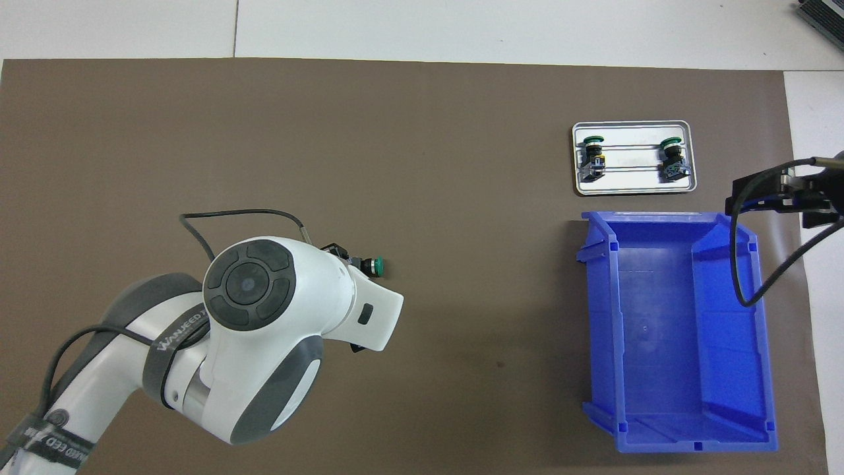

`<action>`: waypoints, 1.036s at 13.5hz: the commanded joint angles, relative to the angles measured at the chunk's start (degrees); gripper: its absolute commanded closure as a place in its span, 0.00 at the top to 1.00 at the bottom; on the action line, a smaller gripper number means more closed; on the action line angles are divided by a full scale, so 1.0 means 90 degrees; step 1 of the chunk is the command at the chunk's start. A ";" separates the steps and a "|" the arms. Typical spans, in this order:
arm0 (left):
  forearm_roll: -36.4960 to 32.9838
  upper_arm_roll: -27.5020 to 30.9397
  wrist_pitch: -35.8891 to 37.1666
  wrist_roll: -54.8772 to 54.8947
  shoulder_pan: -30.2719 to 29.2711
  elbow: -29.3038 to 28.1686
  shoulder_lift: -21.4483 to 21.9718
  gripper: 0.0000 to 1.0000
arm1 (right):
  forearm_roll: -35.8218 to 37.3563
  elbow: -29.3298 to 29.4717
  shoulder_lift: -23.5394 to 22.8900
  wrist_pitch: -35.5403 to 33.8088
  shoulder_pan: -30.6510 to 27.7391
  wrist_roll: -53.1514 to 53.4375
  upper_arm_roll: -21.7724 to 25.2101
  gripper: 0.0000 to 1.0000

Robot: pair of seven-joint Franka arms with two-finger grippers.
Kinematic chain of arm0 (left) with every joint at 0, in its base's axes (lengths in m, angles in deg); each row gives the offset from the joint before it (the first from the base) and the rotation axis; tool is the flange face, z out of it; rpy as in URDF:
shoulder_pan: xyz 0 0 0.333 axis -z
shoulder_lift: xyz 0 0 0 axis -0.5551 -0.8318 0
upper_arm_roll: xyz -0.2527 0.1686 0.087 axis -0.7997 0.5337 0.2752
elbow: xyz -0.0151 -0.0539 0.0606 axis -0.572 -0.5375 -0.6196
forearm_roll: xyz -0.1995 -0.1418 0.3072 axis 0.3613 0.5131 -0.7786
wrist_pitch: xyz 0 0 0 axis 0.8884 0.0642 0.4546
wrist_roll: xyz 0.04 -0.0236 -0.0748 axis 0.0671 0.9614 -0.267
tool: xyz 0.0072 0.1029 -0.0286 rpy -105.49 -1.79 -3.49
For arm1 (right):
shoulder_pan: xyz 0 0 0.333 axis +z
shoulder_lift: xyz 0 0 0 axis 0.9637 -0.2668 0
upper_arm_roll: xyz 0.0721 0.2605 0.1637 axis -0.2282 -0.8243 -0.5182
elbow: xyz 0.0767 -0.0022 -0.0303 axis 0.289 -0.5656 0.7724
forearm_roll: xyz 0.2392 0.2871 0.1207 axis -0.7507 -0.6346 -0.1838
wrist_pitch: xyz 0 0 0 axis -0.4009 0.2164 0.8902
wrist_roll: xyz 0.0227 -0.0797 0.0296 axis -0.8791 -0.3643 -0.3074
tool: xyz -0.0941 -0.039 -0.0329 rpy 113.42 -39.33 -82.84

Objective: Place and press button with both arms
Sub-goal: 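Reach the open left gripper over the green button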

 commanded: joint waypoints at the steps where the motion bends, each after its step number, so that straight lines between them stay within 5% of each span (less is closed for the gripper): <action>1: 0.0066 0.0107 -0.0943 0.0498 0.0042 -0.0218 -0.0299 0.79 | -0.0107 -0.0087 0.0062 0.0026 -0.0074 -0.0134 -0.0058 1.00; 14: 0.0056 0.0126 -0.2234 0.1194 -0.0095 -0.0248 -0.1763 0.80 | -0.0107 -0.0077 0.0062 0.0026 -0.0074 -0.0134 -0.0058 1.00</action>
